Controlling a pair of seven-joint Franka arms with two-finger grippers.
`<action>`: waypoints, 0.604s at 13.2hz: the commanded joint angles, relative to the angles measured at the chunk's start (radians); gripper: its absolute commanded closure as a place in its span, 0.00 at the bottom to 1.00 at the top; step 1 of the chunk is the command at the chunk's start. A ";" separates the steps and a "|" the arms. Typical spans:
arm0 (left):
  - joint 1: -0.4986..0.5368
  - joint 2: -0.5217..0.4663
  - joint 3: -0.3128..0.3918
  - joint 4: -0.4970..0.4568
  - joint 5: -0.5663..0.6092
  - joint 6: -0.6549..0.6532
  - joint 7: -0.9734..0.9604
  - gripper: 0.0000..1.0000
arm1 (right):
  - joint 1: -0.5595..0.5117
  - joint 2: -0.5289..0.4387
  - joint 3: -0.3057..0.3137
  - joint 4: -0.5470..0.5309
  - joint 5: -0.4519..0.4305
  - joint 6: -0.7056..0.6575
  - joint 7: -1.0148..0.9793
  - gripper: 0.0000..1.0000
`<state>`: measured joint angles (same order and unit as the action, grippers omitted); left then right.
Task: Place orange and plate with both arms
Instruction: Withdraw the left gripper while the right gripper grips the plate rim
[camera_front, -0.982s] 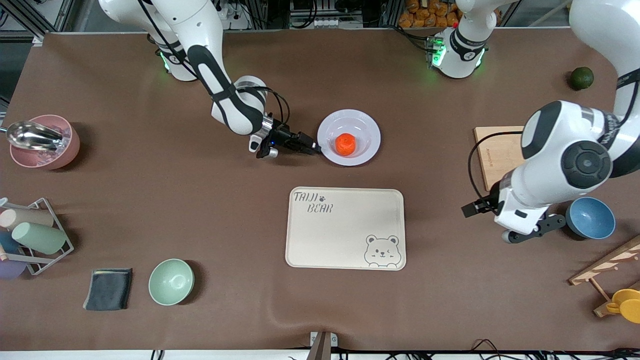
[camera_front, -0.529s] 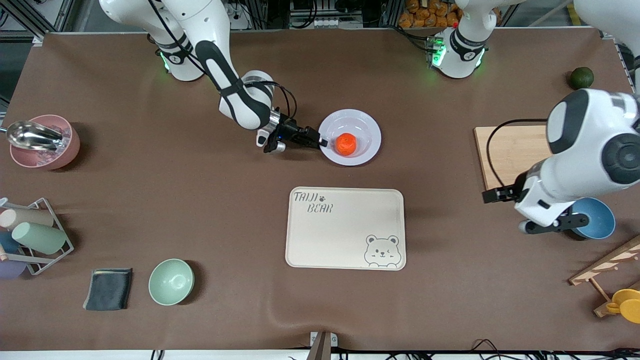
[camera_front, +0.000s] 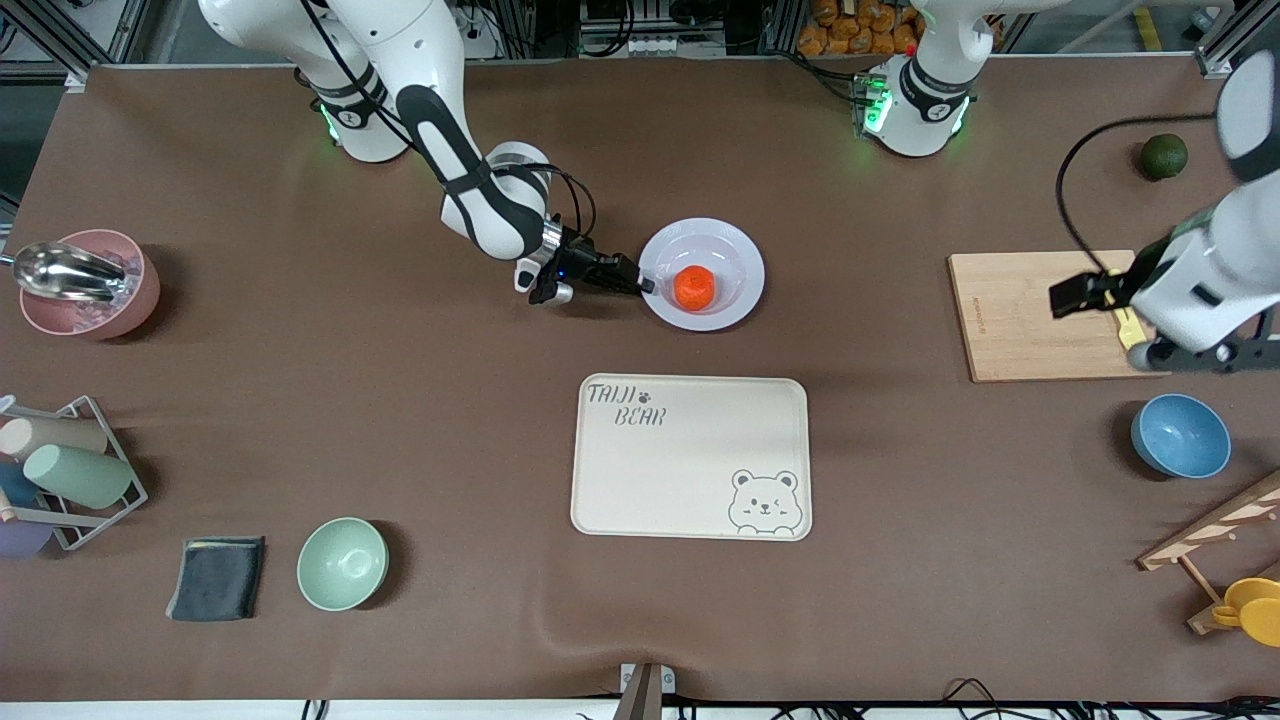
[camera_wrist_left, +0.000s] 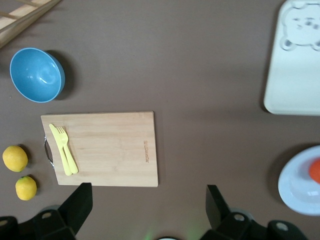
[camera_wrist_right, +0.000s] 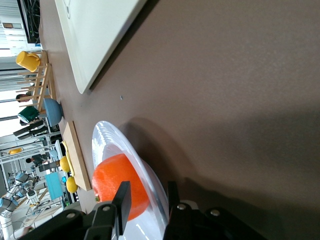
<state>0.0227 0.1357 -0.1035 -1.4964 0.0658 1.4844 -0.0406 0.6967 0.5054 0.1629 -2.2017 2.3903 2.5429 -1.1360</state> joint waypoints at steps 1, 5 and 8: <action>-0.015 -0.097 0.021 -0.044 -0.079 -0.038 0.060 0.00 | 0.021 0.012 -0.010 0.020 0.032 0.010 -0.030 0.79; -0.117 -0.166 0.073 -0.054 -0.077 -0.091 -0.007 0.00 | 0.024 0.012 -0.010 0.034 0.032 0.031 -0.030 1.00; -0.132 -0.182 0.113 -0.064 -0.075 -0.096 -0.008 0.00 | 0.018 0.007 -0.008 0.054 0.032 0.031 -0.025 1.00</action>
<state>-0.0993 -0.0199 -0.0200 -1.5333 -0.0013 1.3913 -0.0453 0.6990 0.4999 0.1622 -2.1738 2.3952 2.5419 -1.1462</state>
